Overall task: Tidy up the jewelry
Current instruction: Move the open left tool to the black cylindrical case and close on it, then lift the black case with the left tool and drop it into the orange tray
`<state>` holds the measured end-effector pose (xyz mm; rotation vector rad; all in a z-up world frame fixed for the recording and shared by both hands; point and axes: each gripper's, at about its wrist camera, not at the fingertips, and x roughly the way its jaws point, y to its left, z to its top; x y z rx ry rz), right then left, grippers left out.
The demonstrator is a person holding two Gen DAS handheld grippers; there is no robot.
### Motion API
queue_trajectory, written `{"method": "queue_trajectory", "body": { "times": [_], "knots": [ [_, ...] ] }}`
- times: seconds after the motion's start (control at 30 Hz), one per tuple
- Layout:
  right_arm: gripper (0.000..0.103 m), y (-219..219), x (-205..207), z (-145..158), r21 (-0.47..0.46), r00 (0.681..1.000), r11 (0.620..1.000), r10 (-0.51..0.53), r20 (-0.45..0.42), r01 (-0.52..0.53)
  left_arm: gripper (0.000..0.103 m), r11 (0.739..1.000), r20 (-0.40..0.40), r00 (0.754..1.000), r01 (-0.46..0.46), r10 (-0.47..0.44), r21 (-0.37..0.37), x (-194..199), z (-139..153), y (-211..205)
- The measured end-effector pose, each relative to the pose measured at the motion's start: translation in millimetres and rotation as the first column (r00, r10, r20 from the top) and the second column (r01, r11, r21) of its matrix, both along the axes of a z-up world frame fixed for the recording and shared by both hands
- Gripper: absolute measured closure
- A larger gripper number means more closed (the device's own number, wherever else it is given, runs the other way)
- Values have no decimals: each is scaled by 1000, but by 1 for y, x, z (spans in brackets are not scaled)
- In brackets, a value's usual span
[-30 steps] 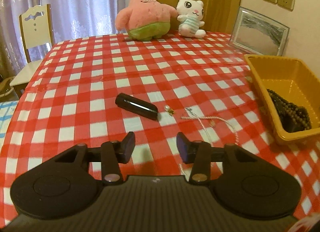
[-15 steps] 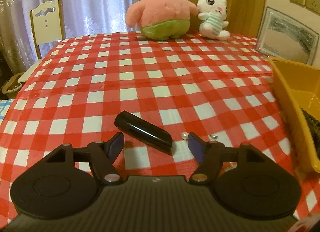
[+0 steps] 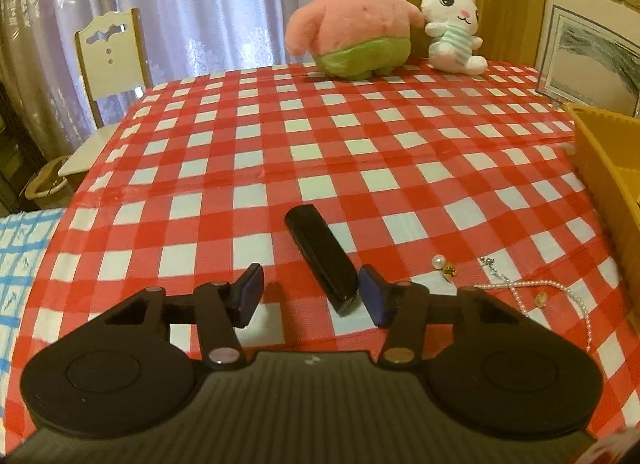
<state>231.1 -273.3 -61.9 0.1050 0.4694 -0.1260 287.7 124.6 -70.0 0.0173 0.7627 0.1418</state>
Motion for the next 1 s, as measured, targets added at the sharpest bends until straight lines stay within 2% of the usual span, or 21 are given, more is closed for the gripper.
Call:
{"method": "queue_trajectory", "body": {
  "times": [0.13, 0.23, 0.37, 0.47, 0.67, 1.0],
  "knots": [
    [100, 0, 1, 1, -4, 1000, 1000, 6, 0, -6, 53, 1000, -4, 1000, 16, -16, -25, 14, -3, -3],
    [100, 0, 1, 1, -2, 1000, 1000, 8, -1, -8, 57, 999, -17, 1000, 1, -2, -32, 24, -8, -4],
    [100, 1, 0, 1, -5, 1000, 1000, 11, -2, -11, 75, 999, -8, 1000, -5, 4, -37, 28, -8, -3],
    [100, 1, 0, 1, -9, 1000, 1000, 14, -2, -14, 84, 999, -5, 1000, -7, 7, -42, 27, -8, 1],
    [100, 1, 0, 2, -9, 1000, 1000, 16, -6, -16, 84, 999, -8, 1000, 13, -13, -44, 17, -6, 1],
    [100, 6, -6, 7, -21, 999, 999, 33, -9, -33, 84, 992, 21, 997, 69, -68, -108, -11, 13, -13]
  ]
}}
